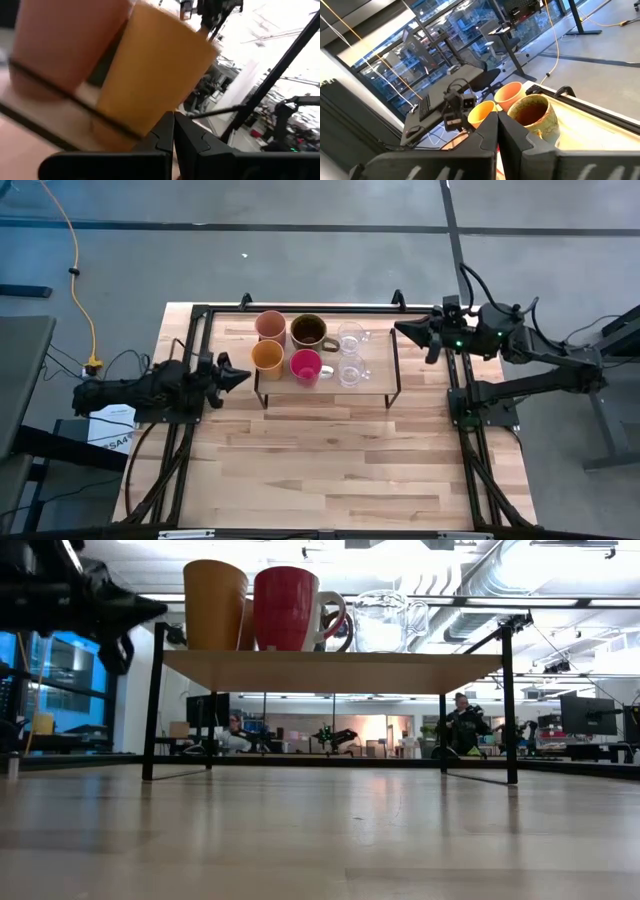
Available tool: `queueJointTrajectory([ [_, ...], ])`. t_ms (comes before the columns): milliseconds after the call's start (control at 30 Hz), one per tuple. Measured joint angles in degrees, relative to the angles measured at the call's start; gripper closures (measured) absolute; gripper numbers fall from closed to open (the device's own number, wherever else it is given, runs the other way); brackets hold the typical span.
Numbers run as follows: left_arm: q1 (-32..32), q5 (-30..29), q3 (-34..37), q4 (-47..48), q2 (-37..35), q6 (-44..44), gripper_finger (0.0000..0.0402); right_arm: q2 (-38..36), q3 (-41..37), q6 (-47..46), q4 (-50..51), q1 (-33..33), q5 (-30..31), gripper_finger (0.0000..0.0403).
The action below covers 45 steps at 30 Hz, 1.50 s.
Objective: Stack small to large cups/mugs on shelf
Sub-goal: Return to Home Position
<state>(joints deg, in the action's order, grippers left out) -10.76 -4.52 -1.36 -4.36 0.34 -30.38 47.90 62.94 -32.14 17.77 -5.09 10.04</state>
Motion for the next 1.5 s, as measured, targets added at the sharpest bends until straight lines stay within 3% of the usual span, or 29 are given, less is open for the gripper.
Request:
queueJointTrajectory([
  [533,0.0,2.8,0.9,3.3,0.5,2.3,0.0401,0.0,0.0,0.2,0.1,-1.8,0.2,0.0403],
  [800,-0.1,5.6,0.8,3.5,3.4,-0.4,0.0401,-0.3,-0.1,0.0,5.6,-1.5,-0.3,0.0403],
  [1233,-0.1,5.4,0.8,3.6,3.4,-1.2,0.0401,-5.1,-0.1,9.9,15.9,6.5,-0.7,0.0403],
  [1333,-0.1,5.4,0.8,3.6,3.4,-1.2,0.0401,-7.4,-4.2,12.0,11.3,9.4,-1.3,0.0403],
  [1500,-0.1,5.4,0.8,3.7,3.4,-1.3,0.0401,-16.3,-19.6,7.5,1.9,14.1,-2.2,0.0403],
])
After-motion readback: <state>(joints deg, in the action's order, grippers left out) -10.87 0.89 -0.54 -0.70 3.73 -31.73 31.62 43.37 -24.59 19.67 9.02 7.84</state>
